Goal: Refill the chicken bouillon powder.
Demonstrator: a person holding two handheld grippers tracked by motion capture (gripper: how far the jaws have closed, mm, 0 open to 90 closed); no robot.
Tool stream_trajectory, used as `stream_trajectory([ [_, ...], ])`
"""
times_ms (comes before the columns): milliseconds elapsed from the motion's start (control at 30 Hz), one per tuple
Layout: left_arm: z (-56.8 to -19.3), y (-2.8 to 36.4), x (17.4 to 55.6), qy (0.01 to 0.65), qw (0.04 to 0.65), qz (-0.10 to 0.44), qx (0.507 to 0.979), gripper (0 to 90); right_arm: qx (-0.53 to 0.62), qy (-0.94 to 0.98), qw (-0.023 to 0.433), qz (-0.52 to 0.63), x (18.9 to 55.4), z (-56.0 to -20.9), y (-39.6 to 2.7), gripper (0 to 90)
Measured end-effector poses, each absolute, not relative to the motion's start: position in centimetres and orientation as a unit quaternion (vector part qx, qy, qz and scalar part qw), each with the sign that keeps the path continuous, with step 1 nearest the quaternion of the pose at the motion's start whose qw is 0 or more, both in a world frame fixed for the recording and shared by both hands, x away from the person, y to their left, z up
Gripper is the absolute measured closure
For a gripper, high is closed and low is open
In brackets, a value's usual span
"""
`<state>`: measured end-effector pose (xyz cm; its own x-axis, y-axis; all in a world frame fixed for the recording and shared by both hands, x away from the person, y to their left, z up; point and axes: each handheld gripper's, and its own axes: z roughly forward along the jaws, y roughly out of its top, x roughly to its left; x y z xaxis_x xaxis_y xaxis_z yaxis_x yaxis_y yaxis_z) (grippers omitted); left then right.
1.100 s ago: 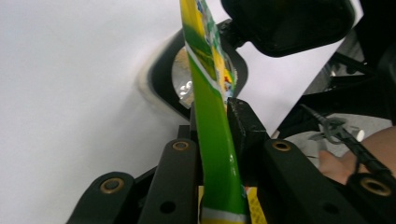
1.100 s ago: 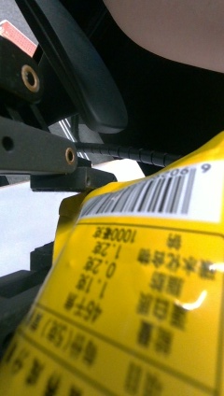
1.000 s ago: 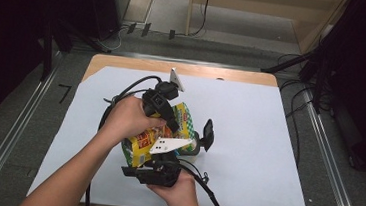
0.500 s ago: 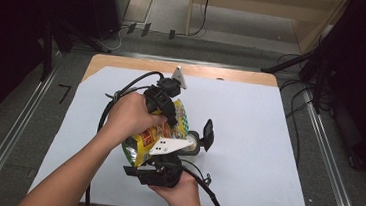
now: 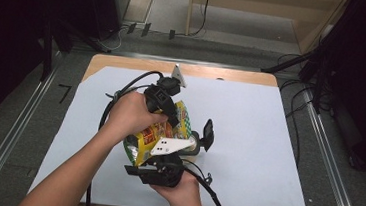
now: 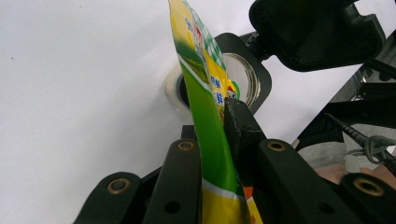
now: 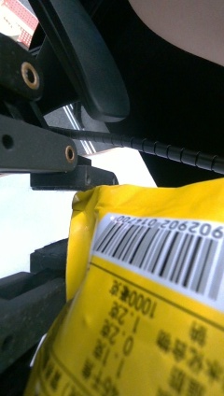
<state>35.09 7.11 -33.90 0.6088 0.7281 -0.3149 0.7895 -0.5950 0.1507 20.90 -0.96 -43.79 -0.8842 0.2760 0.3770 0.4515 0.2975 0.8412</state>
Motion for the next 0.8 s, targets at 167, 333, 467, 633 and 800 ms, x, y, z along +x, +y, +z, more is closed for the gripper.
stream_trajectory([
  [167,-33.8,7.3,35.0,0.428,0.144,-0.112,0.885,83.8,-0.225,-0.803,0.076,-0.546,21.0,-43.9,-0.9,69.2],
  [333,-33.8,7.6,35.0,0.427,0.155,-0.119,0.883,83.2,-0.221,-0.804,0.071,-0.548,20.9,-43.8,-1.0,69.3],
  [467,-33.8,7.8,34.9,0.430,0.157,-0.118,0.881,83.7,-0.220,-0.805,0.072,-0.546,20.9,-43.8,-1.0,69.3],
  [633,-33.5,8.0,34.9,0.428,0.164,-0.118,0.881,83.2,-0.216,-0.803,0.066,-0.552,20.9,-43.6,-1.0,69.3],
  [800,-33.4,8.2,34.9,0.429,0.167,-0.119,0.880,83.1,-0.214,-0.803,0.061,-0.553,20.9,-43.5,-0.9,69.2],
])
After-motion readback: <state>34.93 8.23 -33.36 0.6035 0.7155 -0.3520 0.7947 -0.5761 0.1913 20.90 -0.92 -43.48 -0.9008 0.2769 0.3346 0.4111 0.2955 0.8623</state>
